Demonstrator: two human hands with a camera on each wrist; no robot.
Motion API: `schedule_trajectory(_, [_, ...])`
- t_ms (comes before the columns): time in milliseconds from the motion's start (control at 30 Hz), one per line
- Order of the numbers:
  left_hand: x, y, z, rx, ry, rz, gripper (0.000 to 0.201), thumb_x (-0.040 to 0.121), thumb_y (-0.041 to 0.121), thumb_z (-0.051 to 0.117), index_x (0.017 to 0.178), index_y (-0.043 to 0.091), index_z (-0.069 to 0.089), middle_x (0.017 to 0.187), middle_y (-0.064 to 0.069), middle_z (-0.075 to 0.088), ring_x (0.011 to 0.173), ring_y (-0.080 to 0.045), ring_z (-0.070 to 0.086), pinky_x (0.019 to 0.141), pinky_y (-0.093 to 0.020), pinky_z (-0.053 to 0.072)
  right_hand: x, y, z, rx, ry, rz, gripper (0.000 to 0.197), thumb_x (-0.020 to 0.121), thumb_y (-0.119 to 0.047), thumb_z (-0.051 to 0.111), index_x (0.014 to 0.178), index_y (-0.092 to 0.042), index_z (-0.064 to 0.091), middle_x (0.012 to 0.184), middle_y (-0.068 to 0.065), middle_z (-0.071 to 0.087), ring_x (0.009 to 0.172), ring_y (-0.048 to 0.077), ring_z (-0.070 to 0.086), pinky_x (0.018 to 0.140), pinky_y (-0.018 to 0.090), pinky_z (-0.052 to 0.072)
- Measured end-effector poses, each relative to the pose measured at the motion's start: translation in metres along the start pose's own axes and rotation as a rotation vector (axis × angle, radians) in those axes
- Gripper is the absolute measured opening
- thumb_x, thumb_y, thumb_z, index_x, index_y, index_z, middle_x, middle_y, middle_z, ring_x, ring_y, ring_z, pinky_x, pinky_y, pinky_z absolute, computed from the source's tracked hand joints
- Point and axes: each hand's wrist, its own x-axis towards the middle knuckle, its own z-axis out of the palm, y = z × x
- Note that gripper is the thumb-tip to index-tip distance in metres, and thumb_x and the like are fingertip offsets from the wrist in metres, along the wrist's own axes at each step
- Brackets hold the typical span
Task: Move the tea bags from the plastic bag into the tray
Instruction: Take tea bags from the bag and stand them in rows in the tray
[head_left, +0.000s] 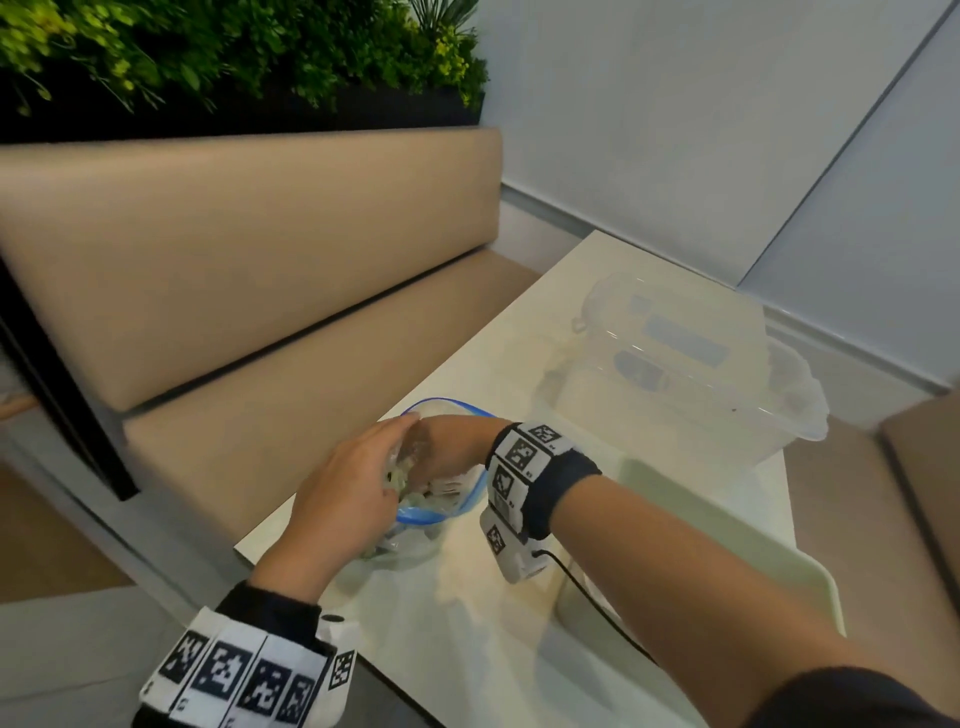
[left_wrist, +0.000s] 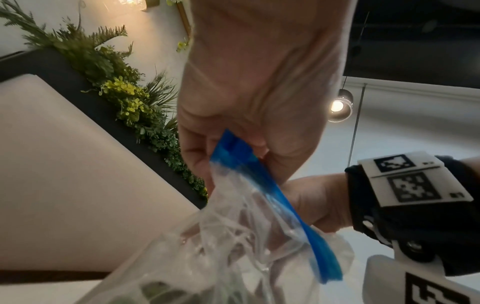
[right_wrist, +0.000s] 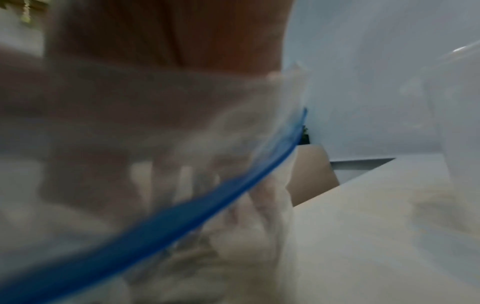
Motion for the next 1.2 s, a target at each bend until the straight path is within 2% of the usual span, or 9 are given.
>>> schedule_trajectory(167, [0.004,0.0,-0.007,-0.003,-0.028,0.005,0.081,0.074,-0.005,0.048,0.141,0.039,0.038,0.14,0.015,0.048,0.123,-0.019,0.048,0.093,-0.036,0.045,0.018,-0.015,0.026,-0.517,-0.087,0.018,0.056,0.095,-0.026,0.046,0.147,-0.02,0.026,0.152,0.007,0.026,0.143,0.027,0.019,0.115,0.046,0.02])
schedule_trajectory(267, [0.004,-0.001,-0.009,-0.018,-0.009,0.001,0.081,0.074,-0.005,0.049,0.143,0.037,0.038,0.142,0.014,0.047,0.124,-0.022,0.047,0.096,-0.038,0.045,0.028,-0.021,0.032,-0.528,-0.02,0.033,0.053,0.092,-0.028,0.049,0.142,-0.026,0.034,0.15,0.007,0.028,0.141,0.033,0.019,0.11,0.055,0.026])
schedule_trajectory(400, [0.005,-0.007,-0.009,-0.065,0.01,0.001,0.083,0.071,-0.005,0.049,0.143,0.036,0.039,0.142,0.013,0.046,0.123,-0.021,0.049,0.096,-0.037,0.044,0.021,-0.021,0.034,-0.536,0.075,-0.018,0.039,0.095,-0.021,0.047,0.134,-0.021,0.045,0.143,0.005,0.034,0.128,0.032,0.036,0.101,0.047,0.041])
schedule_trajectory(533, [0.003,-0.006,-0.008,-0.095,0.004,-0.006,0.084,0.07,-0.005,0.049,0.144,0.035,0.038,0.138,0.011,0.049,0.116,-0.022,0.052,0.095,-0.036,0.045,0.011,-0.026,0.039,-0.577,0.121,-0.079,0.041,0.099,-0.015,0.037,0.14,-0.01,0.037,0.148,0.007,0.032,0.133,0.032,0.033,0.106,0.044,0.033])
schedule_trajectory(633, [0.002,-0.006,-0.008,-0.112,0.007,-0.007,0.084,0.071,-0.005,0.049,0.143,0.036,0.038,0.136,0.013,0.05,0.109,-0.021,0.054,0.091,-0.035,0.046,0.013,-0.027,0.04,-0.509,0.112,-0.093,0.037,0.098,-0.008,0.036,0.133,-0.001,0.044,0.136,0.018,0.045,0.126,0.035,0.044,0.101,0.037,0.037])
schedule_trajectory(800, [0.003,-0.007,-0.008,-0.097,0.025,-0.001,0.081,0.072,-0.004,0.052,0.143,0.033,0.039,0.135,0.01,0.05,0.108,-0.022,0.053,0.09,-0.032,0.044,0.004,-0.022,0.031,-0.346,0.139,-0.086,0.036,0.091,-0.014,0.052,0.127,-0.012,0.053,0.115,0.015,0.053,0.102,0.032,0.055,0.093,0.038,0.044])
schedule_trajectory(967, [0.004,-0.001,-0.009,-0.071,0.034,-0.002,0.076,0.078,-0.003,0.052,0.145,0.03,0.037,0.139,0.008,0.047,0.111,-0.023,0.052,0.088,-0.03,0.042,-0.003,-0.017,0.026,-0.26,0.214,-0.084,0.037,0.09,-0.014,0.054,0.127,-0.012,0.052,0.101,0.011,0.05,0.103,0.031,0.057,0.087,0.031,0.043])
schedule_trajectory(1100, [0.012,-0.001,-0.012,-0.073,0.027,-0.03,0.071,0.081,-0.001,0.053,0.145,0.025,0.036,0.142,0.004,0.042,0.119,-0.023,0.049,0.093,-0.029,0.039,-0.012,-0.016,0.008,-0.184,0.286,-0.152,0.04,0.088,-0.004,0.052,0.127,-0.011,0.052,0.115,0.014,0.054,0.104,0.028,0.055,0.085,0.026,0.04])
schedule_trajectory(1200, [0.017,-0.003,-0.013,-0.135,0.023,-0.025,0.066,0.082,0.002,0.057,0.142,0.025,0.042,0.138,0.003,0.047,0.119,-0.02,0.05,0.094,-0.025,0.037,-0.013,-0.011,0.003,-0.114,0.337,-0.185,0.036,0.082,0.005,0.053,0.115,-0.007,0.062,0.107,0.014,0.058,0.099,0.025,0.054,0.079,0.025,0.039])
